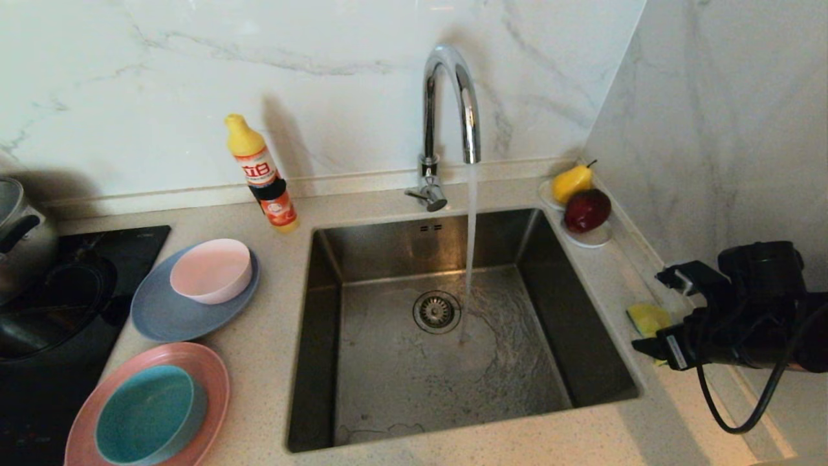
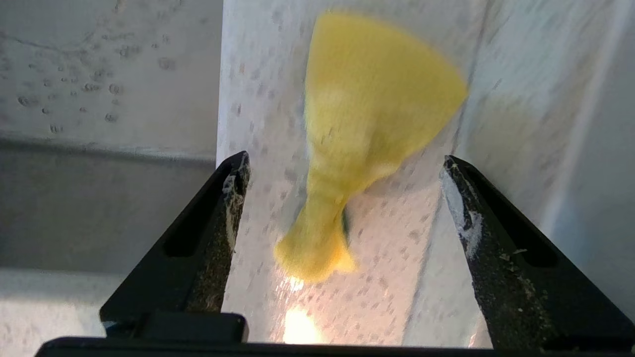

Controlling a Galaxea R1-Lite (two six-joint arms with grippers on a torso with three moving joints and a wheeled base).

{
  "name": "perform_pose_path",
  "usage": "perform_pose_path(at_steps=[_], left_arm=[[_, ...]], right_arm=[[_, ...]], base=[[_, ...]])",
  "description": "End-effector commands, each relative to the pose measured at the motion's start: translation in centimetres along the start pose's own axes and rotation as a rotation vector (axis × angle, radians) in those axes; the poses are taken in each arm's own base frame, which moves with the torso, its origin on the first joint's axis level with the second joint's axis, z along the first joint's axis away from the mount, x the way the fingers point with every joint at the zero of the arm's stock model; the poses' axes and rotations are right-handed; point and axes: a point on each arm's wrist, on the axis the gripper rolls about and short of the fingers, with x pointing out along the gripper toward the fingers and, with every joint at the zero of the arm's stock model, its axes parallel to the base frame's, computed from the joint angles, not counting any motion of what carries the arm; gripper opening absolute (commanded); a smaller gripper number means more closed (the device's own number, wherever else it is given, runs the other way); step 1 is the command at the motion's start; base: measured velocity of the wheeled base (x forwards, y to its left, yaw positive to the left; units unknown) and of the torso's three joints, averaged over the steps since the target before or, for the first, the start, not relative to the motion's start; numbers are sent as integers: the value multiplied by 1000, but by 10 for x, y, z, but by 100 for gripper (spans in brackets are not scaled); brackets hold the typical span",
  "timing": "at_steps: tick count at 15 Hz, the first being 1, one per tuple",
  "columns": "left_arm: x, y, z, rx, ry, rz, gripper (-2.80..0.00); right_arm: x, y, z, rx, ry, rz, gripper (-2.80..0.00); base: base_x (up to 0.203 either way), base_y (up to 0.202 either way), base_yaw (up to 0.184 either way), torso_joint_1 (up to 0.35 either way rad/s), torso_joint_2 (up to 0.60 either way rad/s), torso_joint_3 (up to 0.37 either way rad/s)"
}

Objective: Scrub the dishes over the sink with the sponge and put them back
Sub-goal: Pick up a bowl and the sponge

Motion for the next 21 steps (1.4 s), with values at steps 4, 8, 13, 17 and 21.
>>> perform_pose_path(at_steps=[4,8,13,17,21], left_arm=[[1,0,-4,0,15,-1,-280],[1,0,-4,0,15,0,-280],[1,0,-4,0,15,1,-280],[1,0,-4,0,15,0,-280],[1,0,-4,0,15,1,-280]], right_arm=[[4,2,-8,0,28,8,0],[7,0,-6,5,23,4,0],[10,0,-7,6,34,4,-280],[11,0,-7,5,34,4,-280],[15,0,-9,6,47,8,-280]], base=[[0,0,0,0,0,0],[0,0,0,0,0,0],[0,0,0,0,0,0],[0,0,0,0,0,0],[0,0,0,0,0,0]])
